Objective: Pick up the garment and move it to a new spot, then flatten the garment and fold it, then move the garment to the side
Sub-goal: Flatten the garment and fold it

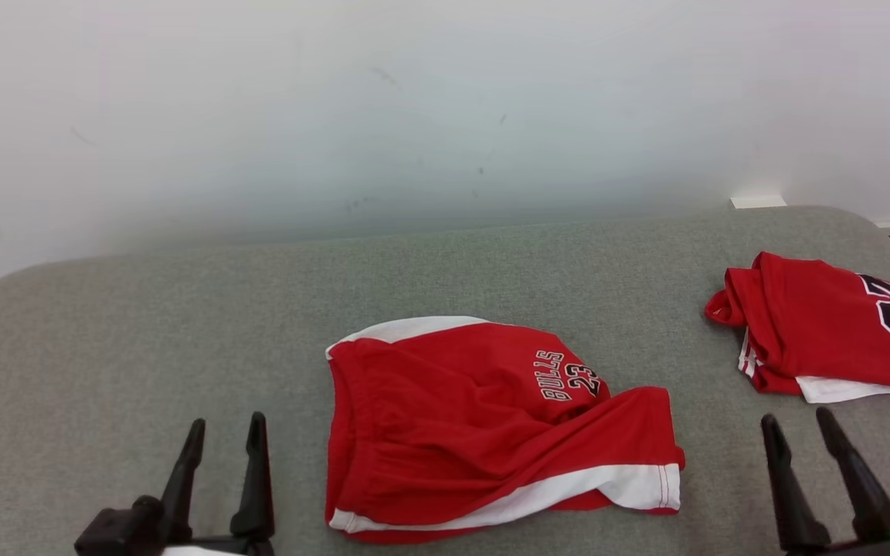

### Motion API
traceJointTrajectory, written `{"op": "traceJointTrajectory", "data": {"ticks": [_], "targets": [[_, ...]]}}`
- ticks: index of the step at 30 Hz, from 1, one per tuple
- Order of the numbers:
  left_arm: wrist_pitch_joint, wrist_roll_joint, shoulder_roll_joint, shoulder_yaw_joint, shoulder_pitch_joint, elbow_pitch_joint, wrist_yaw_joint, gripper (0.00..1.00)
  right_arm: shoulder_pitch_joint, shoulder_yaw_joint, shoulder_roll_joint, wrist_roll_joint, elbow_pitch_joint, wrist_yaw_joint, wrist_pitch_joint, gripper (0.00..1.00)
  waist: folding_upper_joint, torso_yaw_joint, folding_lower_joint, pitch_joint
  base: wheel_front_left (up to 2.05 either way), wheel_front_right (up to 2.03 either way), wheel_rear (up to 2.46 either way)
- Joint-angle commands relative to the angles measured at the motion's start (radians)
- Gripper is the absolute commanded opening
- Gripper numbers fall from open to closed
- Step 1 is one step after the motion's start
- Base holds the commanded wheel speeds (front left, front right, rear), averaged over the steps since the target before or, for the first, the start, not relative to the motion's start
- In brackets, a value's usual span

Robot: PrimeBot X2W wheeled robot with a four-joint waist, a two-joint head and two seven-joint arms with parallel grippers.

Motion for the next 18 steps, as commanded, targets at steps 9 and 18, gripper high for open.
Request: {"op": "traceJointTrajectory", "data": {"ticks": [9, 18], "targets": [[0.000, 0.017, 0.004, 0.012, 0.027, 0.012, 0.003, 1.00, 0.010, -0.006, 0.044, -0.079, 0.003, -0.002, -0.002, 1.00, -0.0001, 0.003, 0.0000, 0.008, 0.00, 0.00, 0.00], [0.000, 0.006, 0.004, -0.017, 0.014, 0.021, -0.019, 1.00, 0.008, 0.024, 0.016, -0.042, 0.079, -0.002, -0.002, 1.00, -0.0001, 0.026, 0.0000, 0.010, 0.00, 0.00, 0.00]]}}
